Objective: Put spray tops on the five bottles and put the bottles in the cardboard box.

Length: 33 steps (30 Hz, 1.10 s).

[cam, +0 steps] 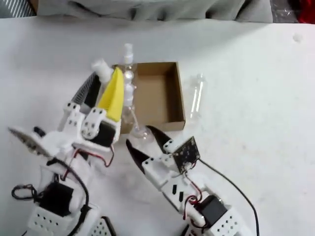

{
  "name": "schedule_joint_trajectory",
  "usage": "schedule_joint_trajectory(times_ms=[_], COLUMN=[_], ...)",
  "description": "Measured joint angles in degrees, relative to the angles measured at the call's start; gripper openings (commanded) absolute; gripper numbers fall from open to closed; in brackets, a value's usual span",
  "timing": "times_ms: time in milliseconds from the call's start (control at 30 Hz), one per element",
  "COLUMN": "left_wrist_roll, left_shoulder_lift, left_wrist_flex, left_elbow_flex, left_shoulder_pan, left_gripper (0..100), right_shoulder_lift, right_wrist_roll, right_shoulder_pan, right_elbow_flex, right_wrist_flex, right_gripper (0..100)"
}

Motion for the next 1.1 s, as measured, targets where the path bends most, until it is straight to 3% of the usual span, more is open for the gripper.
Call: schedule_joint_trajectory(times_ms=[233, 333, 533, 800, 1100], left_wrist_roll=[0.0, 0.0, -0.2, -0.3, -0.3], left_shoulder_lift=[-6.1, -7.9, -13.1, -15.9, -17.6], left_wrist_flex=[0.0, 0.6, 11.1, 22.4, 22.6], left_elbow_flex=[8.3, 9.2, 9.2, 9.6, 14.4], left_shoulder_pan=[0.3, 3.4, 10.1, 10.5, 10.5], left_gripper=[2, 2, 2, 2, 2], right_shoulder_lift=[0.0, 0.0, 0.0, 0.0, 0.0], right_wrist_roll=[0.0, 0.0, 0.0, 0.4, 0.5], right_shoulder_pan=[0.0, 0.0, 0.0, -0.3, -0.2], right_elbow_flex=[0.0, 0.0, 0.0, 0.0, 0.0], right_wrist_flex=[0.0, 0.0, 0.0, 0.0, 0.0], right_gripper=[1.6, 1.6, 1.6, 1.6, 1.6])
